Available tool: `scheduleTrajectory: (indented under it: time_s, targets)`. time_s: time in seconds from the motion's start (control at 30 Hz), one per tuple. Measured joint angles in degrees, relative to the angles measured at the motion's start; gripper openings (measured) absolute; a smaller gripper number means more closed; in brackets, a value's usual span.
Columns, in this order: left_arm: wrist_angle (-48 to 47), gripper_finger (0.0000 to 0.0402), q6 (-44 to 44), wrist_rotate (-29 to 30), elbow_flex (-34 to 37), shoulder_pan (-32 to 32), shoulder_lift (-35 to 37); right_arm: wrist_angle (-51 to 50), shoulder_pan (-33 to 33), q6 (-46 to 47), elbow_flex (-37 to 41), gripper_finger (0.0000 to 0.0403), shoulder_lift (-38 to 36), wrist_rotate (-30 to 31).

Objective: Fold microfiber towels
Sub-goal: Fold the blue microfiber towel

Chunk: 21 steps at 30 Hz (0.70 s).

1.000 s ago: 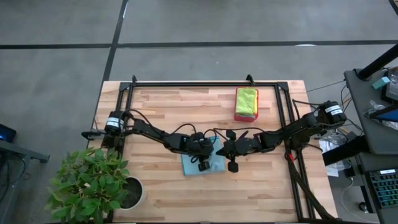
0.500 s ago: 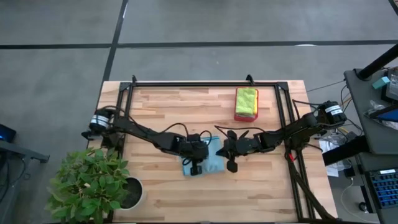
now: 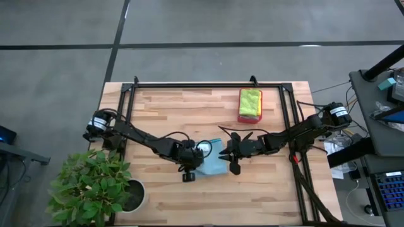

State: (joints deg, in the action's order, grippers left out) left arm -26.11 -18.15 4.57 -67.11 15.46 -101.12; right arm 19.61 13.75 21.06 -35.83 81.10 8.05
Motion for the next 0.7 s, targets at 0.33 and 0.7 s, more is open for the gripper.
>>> scheduleTrajectory:
  time_s: [0.33,0.7]
  targets:
    - [-4.93,0.015,-3.76,-15.1,0.0,0.43,0.02,-0.04,0.01,-0.1,0.0,0.0084,0.0,-0.04]
    - [-4.89,0.0154,-7.69,-9.05,0.11,1.19,0.02,0.88,0.0,-2.83,0.0,0.0069,0.0,-0.02]
